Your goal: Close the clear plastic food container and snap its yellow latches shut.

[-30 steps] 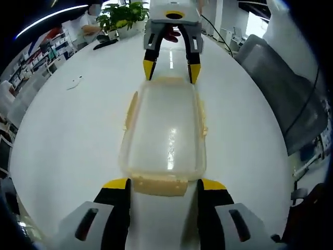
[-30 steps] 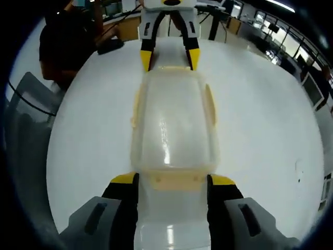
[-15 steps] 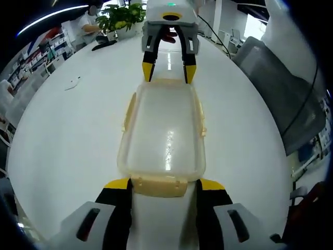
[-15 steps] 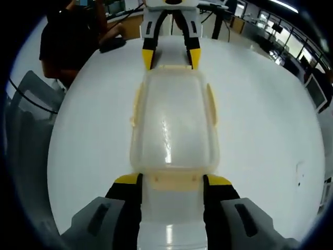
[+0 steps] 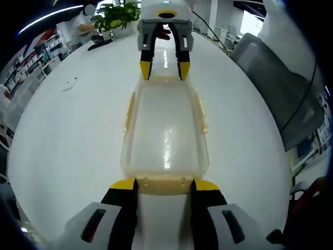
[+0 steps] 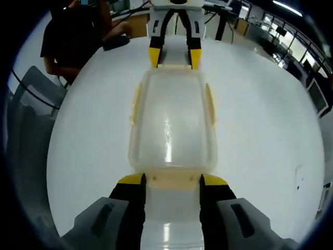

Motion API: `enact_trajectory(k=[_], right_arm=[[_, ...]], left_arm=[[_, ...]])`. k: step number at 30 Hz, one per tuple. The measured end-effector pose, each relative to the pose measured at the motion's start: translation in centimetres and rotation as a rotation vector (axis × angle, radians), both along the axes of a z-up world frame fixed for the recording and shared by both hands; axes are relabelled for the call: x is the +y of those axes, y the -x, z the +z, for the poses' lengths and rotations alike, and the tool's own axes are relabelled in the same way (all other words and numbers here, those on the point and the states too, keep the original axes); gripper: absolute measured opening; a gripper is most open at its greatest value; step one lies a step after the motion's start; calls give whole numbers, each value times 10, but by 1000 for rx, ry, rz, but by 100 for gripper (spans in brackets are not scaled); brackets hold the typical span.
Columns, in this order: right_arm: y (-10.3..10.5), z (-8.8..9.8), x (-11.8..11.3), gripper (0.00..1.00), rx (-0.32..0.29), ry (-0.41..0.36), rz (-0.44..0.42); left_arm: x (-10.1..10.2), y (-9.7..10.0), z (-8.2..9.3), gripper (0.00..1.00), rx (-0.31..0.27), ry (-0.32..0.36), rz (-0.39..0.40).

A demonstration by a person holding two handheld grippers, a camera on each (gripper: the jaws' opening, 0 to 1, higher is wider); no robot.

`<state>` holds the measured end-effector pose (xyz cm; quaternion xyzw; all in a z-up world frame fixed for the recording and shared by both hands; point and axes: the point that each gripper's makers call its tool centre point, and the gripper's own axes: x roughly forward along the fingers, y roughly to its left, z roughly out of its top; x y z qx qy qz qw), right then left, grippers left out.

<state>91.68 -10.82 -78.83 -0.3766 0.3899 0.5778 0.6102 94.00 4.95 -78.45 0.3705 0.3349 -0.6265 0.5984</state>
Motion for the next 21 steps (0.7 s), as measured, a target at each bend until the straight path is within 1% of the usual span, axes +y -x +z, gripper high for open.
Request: enact_trajectory(k=[5, 16, 20, 21], right_arm=[[-1, -1, 0, 37, 0, 6, 3], [0, 0, 0, 36, 2, 31, 13], [-2, 1, 2, 35, -6, 52, 24], [-1, 4, 6, 35, -1, 49, 24]], left_arm=[[0, 3, 3, 34, 0, -10, 13], [-2, 6, 7, 33, 0, -15, 11], [-1, 9, 8, 33, -17, -55, 22], [3, 11, 9, 33, -31, -92, 6]])
